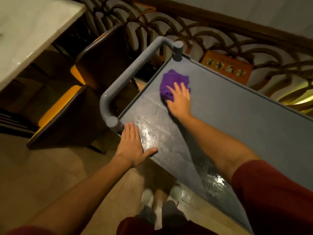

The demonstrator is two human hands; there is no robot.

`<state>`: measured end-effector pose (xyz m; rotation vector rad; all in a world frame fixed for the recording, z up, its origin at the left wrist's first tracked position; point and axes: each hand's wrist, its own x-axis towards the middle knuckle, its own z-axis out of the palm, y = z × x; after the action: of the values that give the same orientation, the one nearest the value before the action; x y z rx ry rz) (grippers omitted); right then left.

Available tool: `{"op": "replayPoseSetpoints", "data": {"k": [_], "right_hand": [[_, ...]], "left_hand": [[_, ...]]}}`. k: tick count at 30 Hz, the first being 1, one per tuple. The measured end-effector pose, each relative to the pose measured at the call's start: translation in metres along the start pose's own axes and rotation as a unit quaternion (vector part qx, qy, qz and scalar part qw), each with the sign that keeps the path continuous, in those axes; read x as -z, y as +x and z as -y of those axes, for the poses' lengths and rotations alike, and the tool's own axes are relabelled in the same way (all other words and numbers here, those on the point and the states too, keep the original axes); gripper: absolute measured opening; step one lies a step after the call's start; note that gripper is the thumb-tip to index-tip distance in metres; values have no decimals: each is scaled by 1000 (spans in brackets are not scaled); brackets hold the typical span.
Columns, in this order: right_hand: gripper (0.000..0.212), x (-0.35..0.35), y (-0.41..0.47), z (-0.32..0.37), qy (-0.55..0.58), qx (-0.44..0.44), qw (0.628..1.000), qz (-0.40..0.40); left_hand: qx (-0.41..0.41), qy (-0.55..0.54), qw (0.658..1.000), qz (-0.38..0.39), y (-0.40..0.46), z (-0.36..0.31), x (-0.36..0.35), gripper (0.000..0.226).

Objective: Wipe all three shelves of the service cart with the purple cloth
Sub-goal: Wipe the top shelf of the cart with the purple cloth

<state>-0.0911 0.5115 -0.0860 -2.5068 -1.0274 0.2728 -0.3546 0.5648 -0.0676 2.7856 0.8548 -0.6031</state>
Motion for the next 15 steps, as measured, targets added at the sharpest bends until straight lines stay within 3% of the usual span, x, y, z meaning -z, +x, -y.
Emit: {"op": "replayPoseSetpoints", "data": {"k": [3, 8, 15], "right_hand": [[56, -30, -38, 35, -10, 78, 996, 31], [56, -32, -101, 33, -25, 145, 987, 60], [68, -16, -191, 27, -68, 124, 988, 63]], "left_hand": [[-8, 11, 1000, 22, 0, 3, 0, 141], [-38, 51, 995, 75, 4, 8, 12, 153], [-69, 119, 986, 91, -1, 14, 20, 155]]}}
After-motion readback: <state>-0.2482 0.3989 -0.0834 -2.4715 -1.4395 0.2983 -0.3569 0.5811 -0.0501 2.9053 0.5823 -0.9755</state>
